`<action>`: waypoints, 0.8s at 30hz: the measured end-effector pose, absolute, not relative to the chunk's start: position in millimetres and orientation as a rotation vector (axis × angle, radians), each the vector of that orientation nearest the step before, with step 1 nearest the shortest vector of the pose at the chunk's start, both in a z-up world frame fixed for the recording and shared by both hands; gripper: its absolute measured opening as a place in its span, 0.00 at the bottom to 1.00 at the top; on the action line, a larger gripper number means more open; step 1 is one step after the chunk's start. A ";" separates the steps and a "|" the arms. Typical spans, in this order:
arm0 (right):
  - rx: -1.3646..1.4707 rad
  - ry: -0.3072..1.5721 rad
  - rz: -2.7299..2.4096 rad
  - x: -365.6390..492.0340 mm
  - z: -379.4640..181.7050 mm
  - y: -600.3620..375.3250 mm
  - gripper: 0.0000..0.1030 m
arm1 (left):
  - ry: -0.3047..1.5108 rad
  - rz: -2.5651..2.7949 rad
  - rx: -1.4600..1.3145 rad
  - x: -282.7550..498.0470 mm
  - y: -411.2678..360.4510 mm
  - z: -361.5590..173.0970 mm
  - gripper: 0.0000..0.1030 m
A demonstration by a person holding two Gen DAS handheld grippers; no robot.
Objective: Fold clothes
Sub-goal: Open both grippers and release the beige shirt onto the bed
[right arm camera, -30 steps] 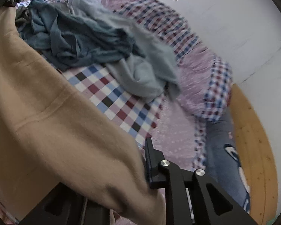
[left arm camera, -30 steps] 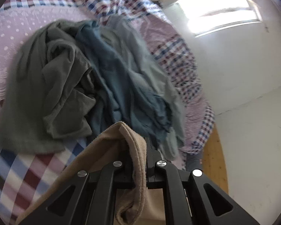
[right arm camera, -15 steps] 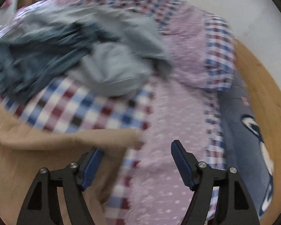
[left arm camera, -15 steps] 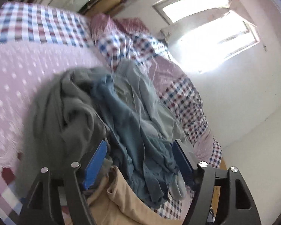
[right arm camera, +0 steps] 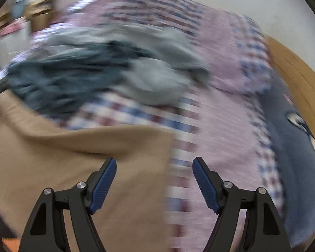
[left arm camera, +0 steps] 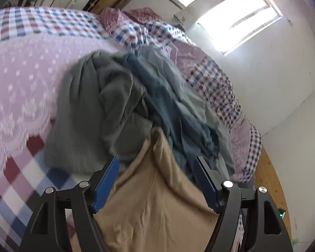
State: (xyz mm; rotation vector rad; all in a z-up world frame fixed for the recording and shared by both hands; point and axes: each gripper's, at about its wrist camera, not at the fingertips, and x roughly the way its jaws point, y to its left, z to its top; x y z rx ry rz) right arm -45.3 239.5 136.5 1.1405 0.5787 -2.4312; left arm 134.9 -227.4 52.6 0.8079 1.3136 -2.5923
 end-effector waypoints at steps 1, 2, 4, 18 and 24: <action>1.091 0.615 -2.385 -34.7 133.8 217.4 0.76 | 1.308 -2.592 0.836 133.0 -224.3 49.8 0.74; 1.057 0.642 -2.336 -25.8 130.8 194.2 0.75 | 1.295 -2.593 0.853 131.8 -222.4 48.3 0.74; 0.997 0.685 -2.235 -9.1 124.8 147.3 0.74 | 1.252 -2.595 0.861 132.7 -220.3 47.8 0.74; 0.826 0.788 -1.868 19.5 106.5 -99.1 0.55 | 0.778 -2.690 1.215 127.1 -202.8 32.3 0.63; 0.836 0.909 -1.795 18.3 83.9 -148.9 0.46 | 0.788 -2.685 1.304 129.4 -205.5 25.7 0.39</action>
